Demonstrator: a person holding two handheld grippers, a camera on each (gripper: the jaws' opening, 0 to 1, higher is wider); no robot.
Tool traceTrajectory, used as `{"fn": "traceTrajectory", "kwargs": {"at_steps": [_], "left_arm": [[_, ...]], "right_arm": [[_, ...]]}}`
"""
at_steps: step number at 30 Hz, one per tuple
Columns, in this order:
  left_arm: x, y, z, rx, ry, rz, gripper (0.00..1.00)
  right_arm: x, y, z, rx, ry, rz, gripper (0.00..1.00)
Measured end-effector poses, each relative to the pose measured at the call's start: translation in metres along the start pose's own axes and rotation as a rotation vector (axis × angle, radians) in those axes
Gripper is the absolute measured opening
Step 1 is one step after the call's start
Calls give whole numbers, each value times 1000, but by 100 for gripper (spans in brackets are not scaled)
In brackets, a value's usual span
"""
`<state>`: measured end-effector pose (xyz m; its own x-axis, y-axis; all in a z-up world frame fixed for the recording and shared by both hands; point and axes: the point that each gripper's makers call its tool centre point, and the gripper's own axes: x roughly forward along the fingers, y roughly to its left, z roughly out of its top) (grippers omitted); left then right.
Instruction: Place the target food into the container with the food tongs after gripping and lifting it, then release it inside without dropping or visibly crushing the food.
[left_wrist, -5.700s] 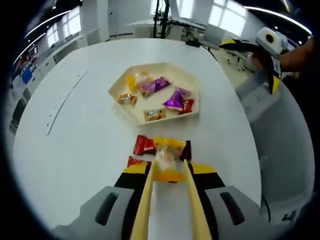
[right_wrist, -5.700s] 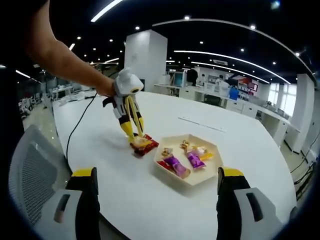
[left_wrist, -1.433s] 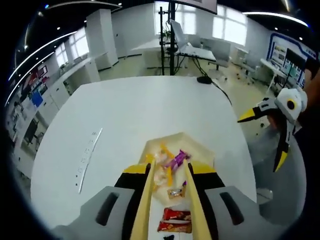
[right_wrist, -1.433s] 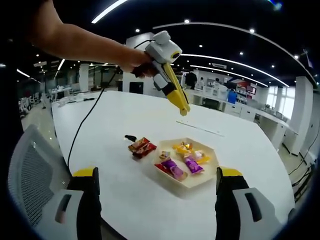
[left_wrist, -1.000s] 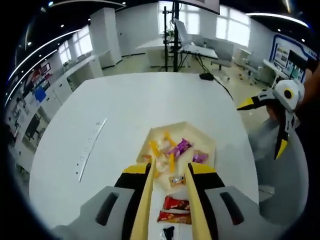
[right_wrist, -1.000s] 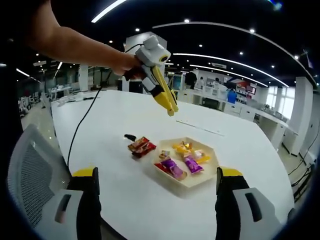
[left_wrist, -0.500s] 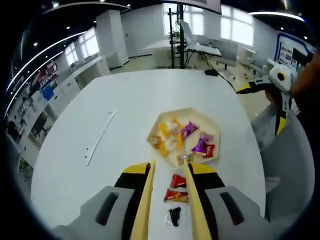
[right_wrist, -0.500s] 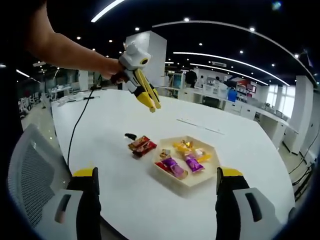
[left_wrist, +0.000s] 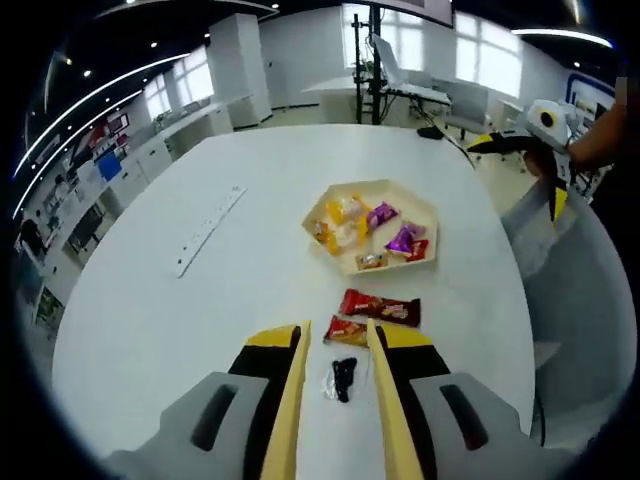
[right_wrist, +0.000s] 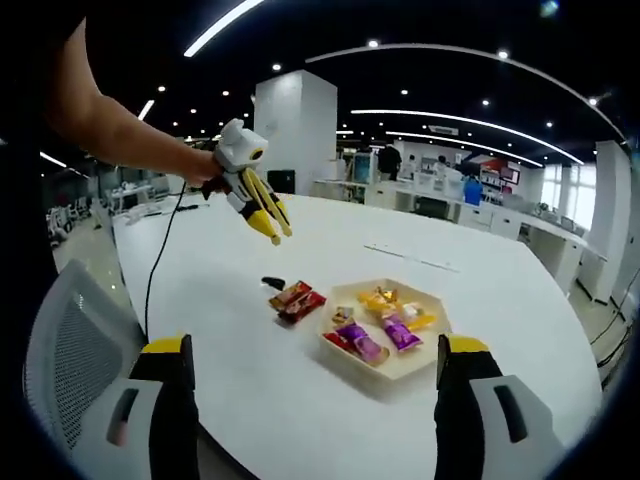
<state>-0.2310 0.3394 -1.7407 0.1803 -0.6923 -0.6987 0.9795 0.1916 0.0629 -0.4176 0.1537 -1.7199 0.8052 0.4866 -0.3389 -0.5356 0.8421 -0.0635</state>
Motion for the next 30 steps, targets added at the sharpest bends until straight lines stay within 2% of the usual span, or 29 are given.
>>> {"fn": "traceTrajectory", "kwargs": {"at_steps": [6, 10, 13, 17, 21, 28, 30], "left_arm": [[-6, 1, -19, -16, 7, 24, 27], [-7, -1, -24, -9, -1, 28, 27], [-4, 0, -27, 0, -2, 34, 26], [1, -1, -30, -2, -6, 35, 26], [5, -3, -34, 2, -9, 25, 27], [19, -6, -44, -6, -10, 25, 26], [23, -6, -45, -35, -36, 23, 26]], "right_arm": [[1, 2, 3, 4, -22, 16, 99], [0, 3, 5, 1, -35, 13, 99], [1, 0, 7, -30, -44, -4, 100], [1, 3, 10, -20, -71, 16, 100], [2, 10, 11, -36, -72, 42, 100], [2, 8, 7, -25, -51, 37, 100], [2, 8, 7, -36, -54, 39, 100]]}}
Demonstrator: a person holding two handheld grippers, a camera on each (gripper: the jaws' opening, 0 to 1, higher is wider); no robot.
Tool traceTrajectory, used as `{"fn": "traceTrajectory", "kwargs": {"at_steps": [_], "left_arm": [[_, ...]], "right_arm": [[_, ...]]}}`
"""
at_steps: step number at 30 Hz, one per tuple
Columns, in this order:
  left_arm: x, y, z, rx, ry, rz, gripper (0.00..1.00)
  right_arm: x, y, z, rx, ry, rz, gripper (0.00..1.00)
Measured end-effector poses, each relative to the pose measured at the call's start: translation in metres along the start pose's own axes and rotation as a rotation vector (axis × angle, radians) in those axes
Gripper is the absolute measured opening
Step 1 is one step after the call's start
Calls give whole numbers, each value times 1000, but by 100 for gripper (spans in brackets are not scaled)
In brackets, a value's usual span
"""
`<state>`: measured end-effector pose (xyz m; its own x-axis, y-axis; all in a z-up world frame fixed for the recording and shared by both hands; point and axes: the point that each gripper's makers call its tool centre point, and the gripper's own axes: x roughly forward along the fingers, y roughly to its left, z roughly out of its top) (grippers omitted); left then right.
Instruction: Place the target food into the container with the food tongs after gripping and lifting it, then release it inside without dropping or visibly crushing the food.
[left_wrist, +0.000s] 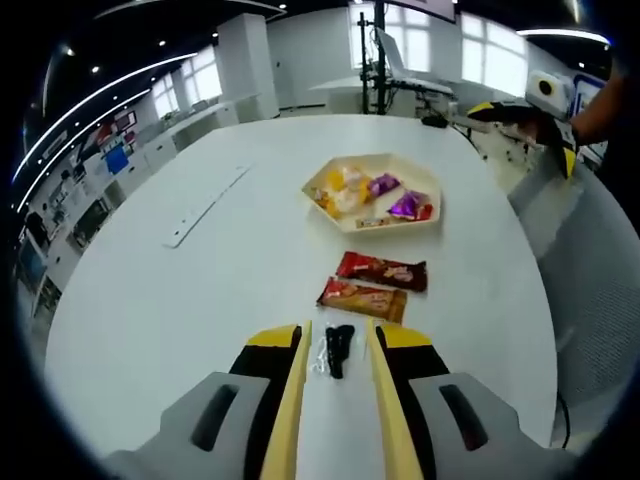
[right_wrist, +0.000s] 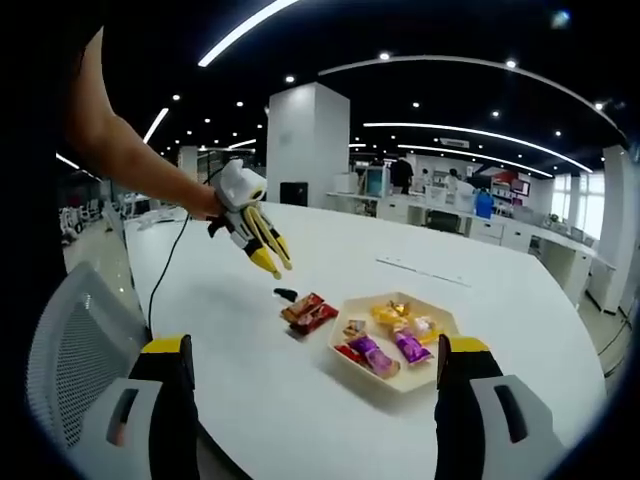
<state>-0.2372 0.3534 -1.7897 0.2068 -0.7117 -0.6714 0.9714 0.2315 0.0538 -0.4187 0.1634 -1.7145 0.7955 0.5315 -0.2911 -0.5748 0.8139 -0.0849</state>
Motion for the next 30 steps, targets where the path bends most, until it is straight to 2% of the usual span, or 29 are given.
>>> {"fn": "traceTrajectory", "kwargs": {"at_steps": [3, 5, 11, 13, 15, 21, 30], "left_arm": [[8, 0, -9, 9, 19, 2, 26], [12, -2, -13, 8, 20, 3, 26], [19, -2, -20, -3, 21, 11, 26], [21, 4, -23, -10, 34, 38, 26], [22, 1, -21, -18, 13, 28, 26], [28, 5, -28, -41, 17, 32, 25], [31, 7, -30, -37, 18, 34, 22]], "right_arm": [[1, 1, -2, 7, 7, 8, 100], [0, 0, -13, 50, 73, 7, 100], [-1, -5, -14, 75, 74, -6, 96], [-1, -4, -13, 71, 69, -4, 96], [-2, -5, -12, 75, 67, -7, 96], [-1, -6, -15, 83, 78, -8, 96], [0, -5, -18, 87, 99, -5, 93]]}}
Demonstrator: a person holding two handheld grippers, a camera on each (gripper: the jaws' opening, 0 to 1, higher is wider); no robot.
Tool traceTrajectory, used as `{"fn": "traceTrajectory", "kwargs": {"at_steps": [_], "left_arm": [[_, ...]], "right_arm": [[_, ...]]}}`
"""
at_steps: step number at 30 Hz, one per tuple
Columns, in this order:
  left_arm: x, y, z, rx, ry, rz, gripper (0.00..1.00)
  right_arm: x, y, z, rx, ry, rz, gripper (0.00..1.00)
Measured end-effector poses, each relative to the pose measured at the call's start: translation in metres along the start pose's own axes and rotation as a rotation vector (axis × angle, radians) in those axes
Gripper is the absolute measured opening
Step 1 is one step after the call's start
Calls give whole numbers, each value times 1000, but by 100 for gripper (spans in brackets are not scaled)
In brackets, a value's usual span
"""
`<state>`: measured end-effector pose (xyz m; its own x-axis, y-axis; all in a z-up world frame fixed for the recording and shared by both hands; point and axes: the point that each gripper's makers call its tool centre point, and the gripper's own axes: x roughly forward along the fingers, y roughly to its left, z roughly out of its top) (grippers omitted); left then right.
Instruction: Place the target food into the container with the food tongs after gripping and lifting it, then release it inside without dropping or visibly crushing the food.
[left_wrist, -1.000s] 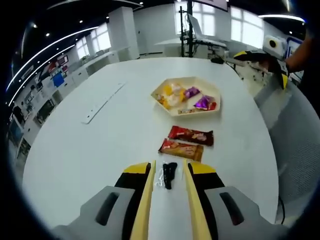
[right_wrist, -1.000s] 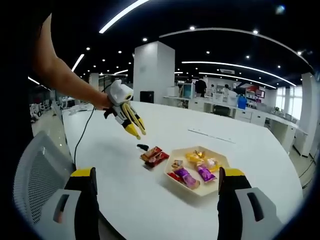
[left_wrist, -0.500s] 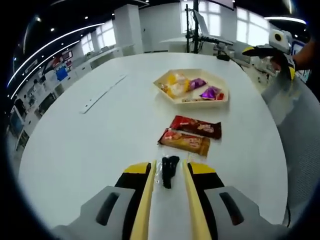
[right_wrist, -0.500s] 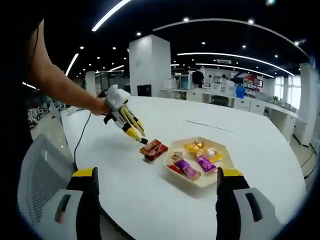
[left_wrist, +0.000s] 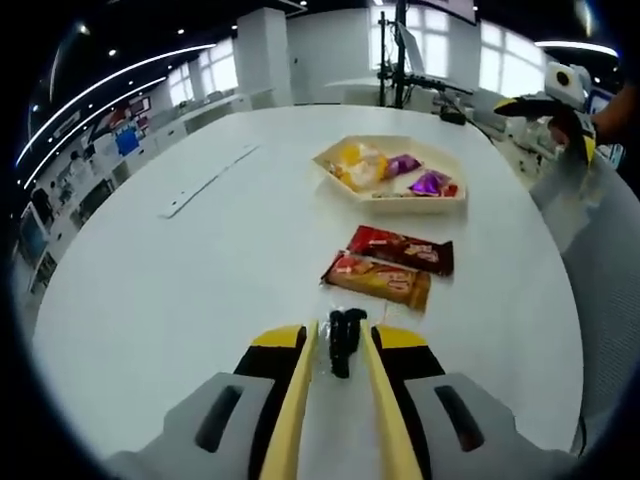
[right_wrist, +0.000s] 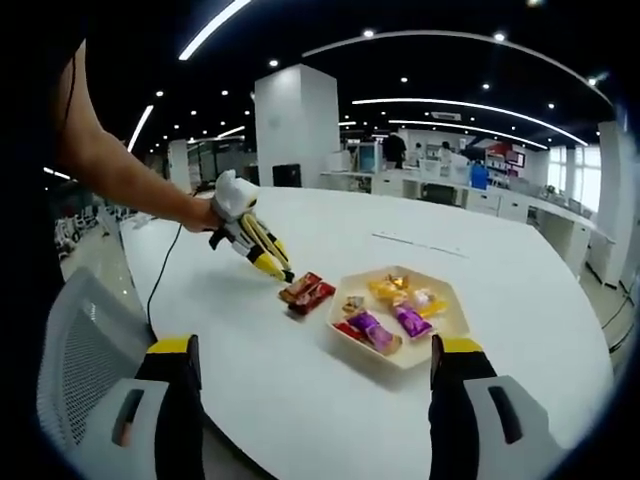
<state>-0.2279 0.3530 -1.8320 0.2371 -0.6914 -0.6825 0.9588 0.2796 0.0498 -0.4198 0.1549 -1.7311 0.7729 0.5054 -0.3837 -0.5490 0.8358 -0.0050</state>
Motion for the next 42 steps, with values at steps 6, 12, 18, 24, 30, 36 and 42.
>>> {"fn": "traceTrajectory", "kwargs": {"at_steps": [6, 12, 18, 24, 30, 36, 42], "left_arm": [[2, -6, 3, 9, 11, -13, 19], [1, -4, 3, -32, 27, 2, 16], [-10, -7, 3, -26, 28, 12, 17], [-31, -4, 13, -43, 20, 10, 17], [-50, 0, 28, -75, 6, 9, 17], [-68, 6, 49, -41, 26, -9, 17], [-89, 18, 76, -4, 27, -10, 17]], "right_arm": [[0, 0, -1, 5, 2, 2, 92], [0, 0, -1, 7, 6, 2, 91], [-1, -2, -3, 3, 15, -8, 89], [-1, 0, -2, -1, 16, -2, 88], [-1, -3, -2, -10, 18, -13, 90], [0, -1, -2, -11, 12, -4, 93], [0, -1, 2, -17, -3, -4, 100]]}}
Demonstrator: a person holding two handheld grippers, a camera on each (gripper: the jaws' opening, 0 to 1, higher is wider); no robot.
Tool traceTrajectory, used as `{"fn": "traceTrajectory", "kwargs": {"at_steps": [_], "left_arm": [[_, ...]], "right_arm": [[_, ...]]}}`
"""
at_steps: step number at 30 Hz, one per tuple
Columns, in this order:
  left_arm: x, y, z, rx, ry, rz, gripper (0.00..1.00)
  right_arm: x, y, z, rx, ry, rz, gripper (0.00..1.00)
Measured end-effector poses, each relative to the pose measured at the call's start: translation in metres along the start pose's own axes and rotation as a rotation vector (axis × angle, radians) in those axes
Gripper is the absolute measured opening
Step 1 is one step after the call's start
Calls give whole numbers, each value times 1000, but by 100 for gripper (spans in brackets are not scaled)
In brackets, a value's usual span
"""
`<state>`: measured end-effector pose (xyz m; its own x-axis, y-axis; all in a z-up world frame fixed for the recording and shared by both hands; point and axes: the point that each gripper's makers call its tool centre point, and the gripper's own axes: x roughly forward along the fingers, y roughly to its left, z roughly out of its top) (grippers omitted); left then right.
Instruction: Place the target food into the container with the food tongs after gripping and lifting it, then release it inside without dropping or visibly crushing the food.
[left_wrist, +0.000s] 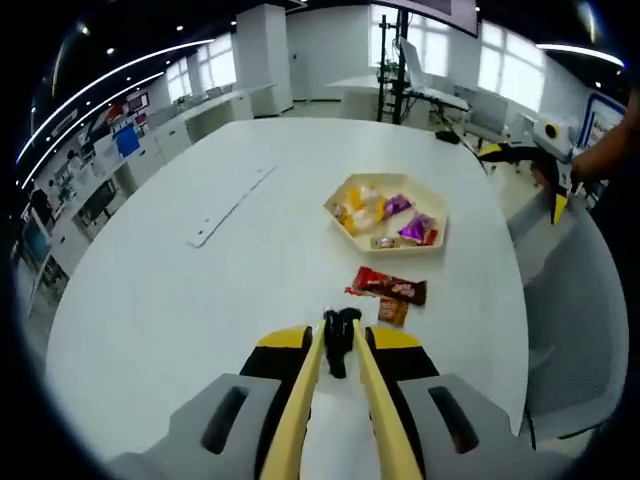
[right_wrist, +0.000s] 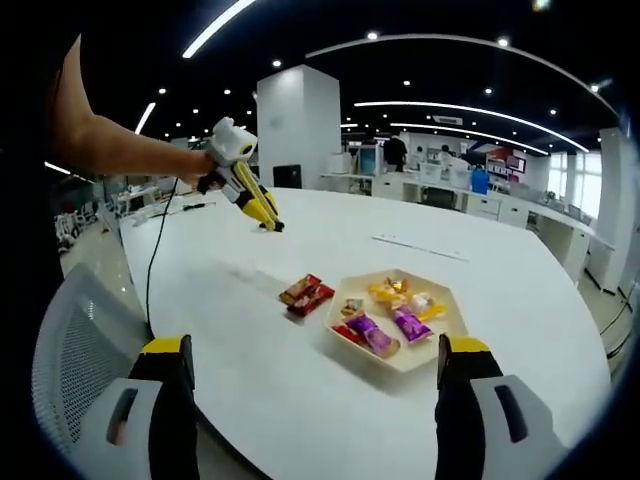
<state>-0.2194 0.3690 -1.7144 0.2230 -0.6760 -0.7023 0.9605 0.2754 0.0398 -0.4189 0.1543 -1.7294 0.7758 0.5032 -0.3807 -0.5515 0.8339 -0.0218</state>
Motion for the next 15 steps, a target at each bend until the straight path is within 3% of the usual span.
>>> {"fn": "traceTrajectory", "kwargs": {"at_steps": [5, 15], "left_arm": [[-11, 8, 14, 16, -3, 20, 18], [-15, 7, 21, 36, 5, 27, 18]], "right_arm": [[0, 1, 0, -7, -2, 4, 100], [-2, -3, 2, -29, -11, -16, 100]]}}
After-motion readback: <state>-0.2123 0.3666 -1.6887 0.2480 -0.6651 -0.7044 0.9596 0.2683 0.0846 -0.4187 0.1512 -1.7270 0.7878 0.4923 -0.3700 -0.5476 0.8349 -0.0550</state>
